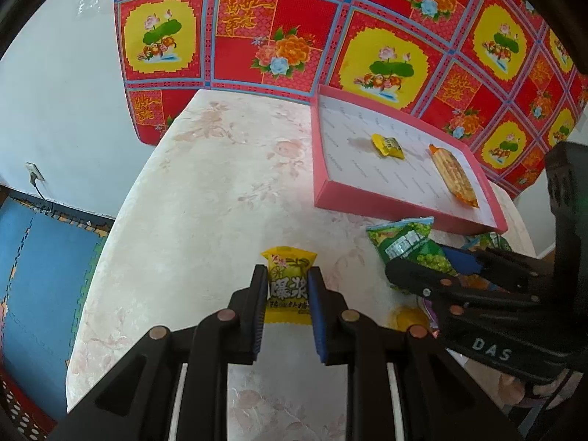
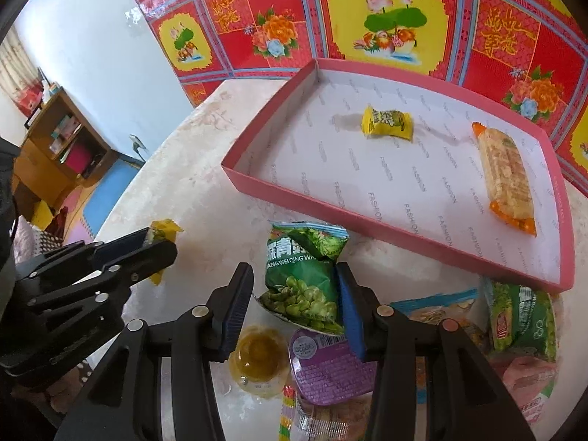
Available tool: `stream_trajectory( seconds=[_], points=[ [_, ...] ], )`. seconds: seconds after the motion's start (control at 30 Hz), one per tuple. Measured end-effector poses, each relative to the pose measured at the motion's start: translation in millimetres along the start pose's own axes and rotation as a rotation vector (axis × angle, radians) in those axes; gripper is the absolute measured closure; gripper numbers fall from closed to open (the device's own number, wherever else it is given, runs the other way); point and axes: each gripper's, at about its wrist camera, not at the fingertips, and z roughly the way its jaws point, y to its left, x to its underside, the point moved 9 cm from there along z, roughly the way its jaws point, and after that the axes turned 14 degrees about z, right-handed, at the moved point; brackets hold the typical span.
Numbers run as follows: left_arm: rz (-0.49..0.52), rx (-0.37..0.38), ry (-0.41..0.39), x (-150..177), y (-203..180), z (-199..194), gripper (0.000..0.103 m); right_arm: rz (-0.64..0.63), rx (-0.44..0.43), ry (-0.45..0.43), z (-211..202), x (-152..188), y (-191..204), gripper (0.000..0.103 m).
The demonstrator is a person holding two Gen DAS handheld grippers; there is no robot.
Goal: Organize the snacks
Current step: 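Grasp the green pea snack bag with the right tool, then carry the yellow candy with the left tool while the right tool carries the green bag to the tray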
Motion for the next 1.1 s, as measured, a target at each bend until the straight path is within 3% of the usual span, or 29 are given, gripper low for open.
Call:
stream_trajectory(
  seconds=[0.07,0.13,0.33,0.73,1.1],
  points=[
    [0.001,-0.002,-0.002,0.3,-0.4,-2.0,0.081,0.012,-0.005,0.005,1.6,0.7,-1.3,0.057],
    [0.002,-0.003,-0.005,0.1,-1.4,-3.8,0.081,0.026,-0.012,0.001,1.4,0.5,-3.7,0.065],
    [0.008,-0.009,-0.015,-1.9,-6.0,-12.2,0.080,0.061,-0.028,-0.009,-4.4,1.2,-8.0,0.068],
    [0.038,-0.014,-0.066,-8.5,-21.0,-43.8,0.081,0.092,-0.076,-0.087,-47.9,1.3,-7.3,0.069],
    [0.081,0.006,-0.093,-22.1,-44.8,-64.3,0.081,0.110,-0.066,-0.142,-90.6,8.4,-17.4,0.069]
  ],
)
